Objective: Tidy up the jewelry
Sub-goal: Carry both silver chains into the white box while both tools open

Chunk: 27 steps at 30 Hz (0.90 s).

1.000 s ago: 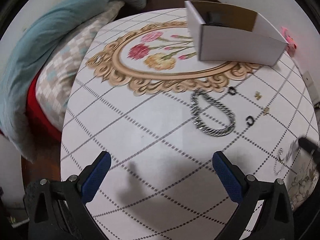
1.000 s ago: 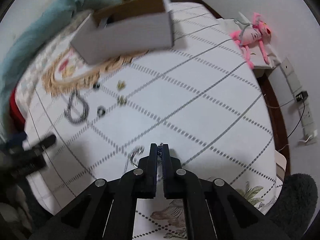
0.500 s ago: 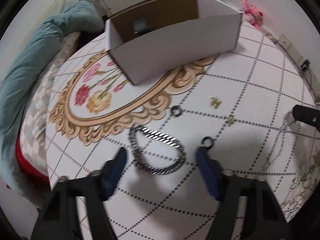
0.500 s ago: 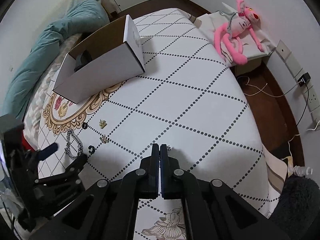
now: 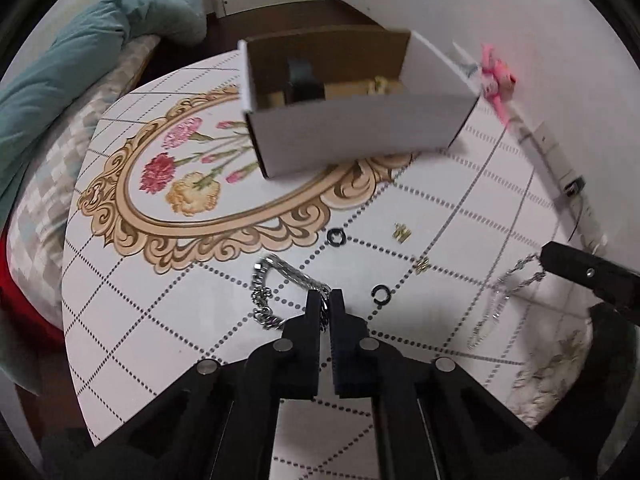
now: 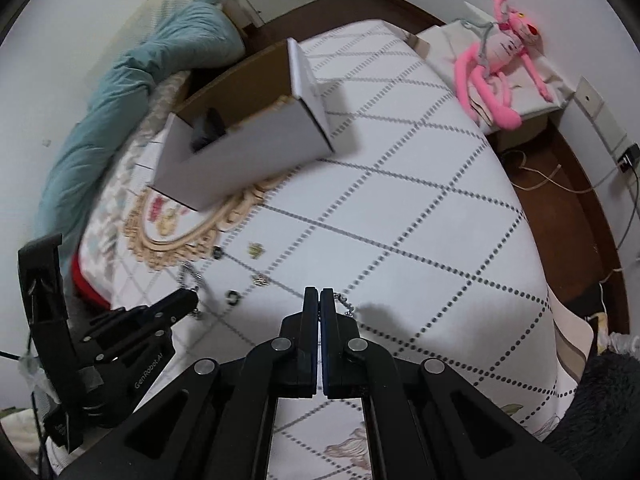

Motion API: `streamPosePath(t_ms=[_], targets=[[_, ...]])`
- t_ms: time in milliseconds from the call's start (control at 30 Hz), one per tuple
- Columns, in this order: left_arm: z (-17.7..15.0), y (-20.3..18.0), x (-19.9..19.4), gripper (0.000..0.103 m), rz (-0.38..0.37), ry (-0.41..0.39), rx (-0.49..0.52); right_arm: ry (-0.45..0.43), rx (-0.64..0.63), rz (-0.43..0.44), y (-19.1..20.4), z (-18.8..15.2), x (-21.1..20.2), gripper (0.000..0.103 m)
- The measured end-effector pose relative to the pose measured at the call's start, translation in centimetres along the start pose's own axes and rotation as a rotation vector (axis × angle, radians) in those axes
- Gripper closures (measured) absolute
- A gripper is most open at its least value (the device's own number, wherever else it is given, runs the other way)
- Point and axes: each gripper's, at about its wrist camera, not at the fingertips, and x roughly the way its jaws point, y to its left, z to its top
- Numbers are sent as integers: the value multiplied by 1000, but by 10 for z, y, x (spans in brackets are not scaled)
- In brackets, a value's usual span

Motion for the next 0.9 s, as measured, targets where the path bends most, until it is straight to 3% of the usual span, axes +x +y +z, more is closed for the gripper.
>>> streamPosePath(t_ms=[267, 567, 733, 900], targets=[[22, 14, -53, 101, -115, -76, -92, -48, -61, 76, 30, 24, -33, 102], [92, 15, -101, 101, -200, -180, -97, -140, -135, 118, 61, 85, -69, 102], [133, 19, -107, 101, -201, -214, -97, -172, -174, 116, 80, 124, -75, 102], [169, 27, -85, 101, -221, -178, -123, -160, -198, 89, 91, 157, -59, 102]])
